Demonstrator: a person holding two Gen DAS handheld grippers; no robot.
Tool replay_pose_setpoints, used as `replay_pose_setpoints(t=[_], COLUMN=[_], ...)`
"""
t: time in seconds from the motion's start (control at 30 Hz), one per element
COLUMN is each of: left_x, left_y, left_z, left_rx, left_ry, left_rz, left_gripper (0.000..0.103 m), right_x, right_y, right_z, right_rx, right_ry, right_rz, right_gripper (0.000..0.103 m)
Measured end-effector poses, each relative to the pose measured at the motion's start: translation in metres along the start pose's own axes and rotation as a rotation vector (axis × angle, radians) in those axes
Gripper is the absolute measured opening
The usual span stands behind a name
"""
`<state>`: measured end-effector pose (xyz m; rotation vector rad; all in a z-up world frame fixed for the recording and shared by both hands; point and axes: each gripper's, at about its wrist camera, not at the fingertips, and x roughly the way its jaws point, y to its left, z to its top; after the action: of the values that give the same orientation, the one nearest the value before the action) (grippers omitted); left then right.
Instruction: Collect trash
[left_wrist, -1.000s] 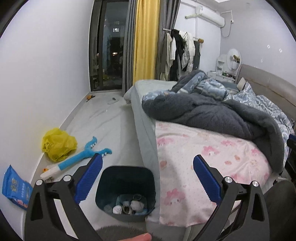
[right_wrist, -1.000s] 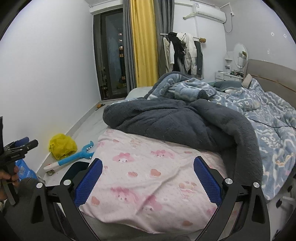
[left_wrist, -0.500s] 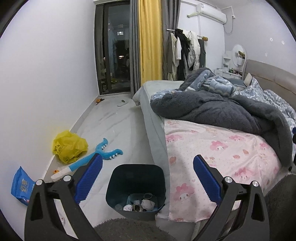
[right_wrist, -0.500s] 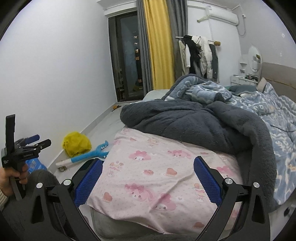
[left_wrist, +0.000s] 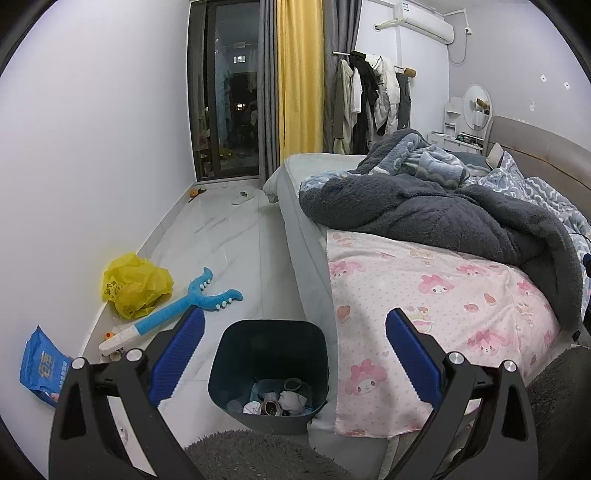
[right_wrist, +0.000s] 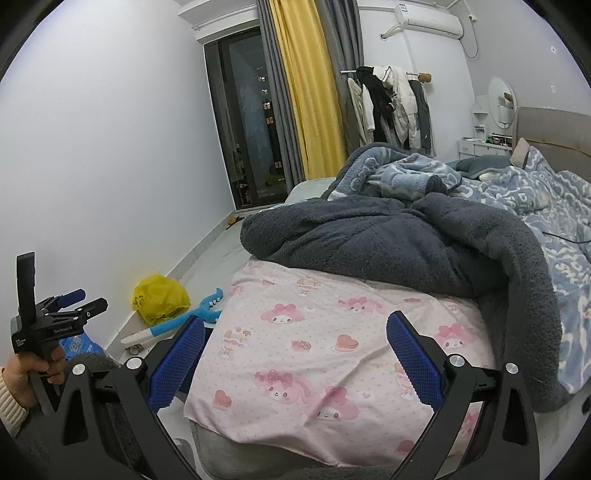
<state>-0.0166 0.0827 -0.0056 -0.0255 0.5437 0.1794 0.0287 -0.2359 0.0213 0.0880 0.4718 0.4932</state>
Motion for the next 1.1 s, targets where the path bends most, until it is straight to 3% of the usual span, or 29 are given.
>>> replay_pose_setpoints(t=[1.1], left_x=[-0.0004], left_y=[-0.0046], left_z=[-0.0021], left_rx=[-0.003], left_ry=[0.007], left_rz=[0.003], left_gripper=[0.100], right_x=[0.0000], right_y=[-0.0011], right_z=[0.0006], right_rx=[0.000], right_ry=[0.003], right_rz=[0.000], right_gripper=[0.100])
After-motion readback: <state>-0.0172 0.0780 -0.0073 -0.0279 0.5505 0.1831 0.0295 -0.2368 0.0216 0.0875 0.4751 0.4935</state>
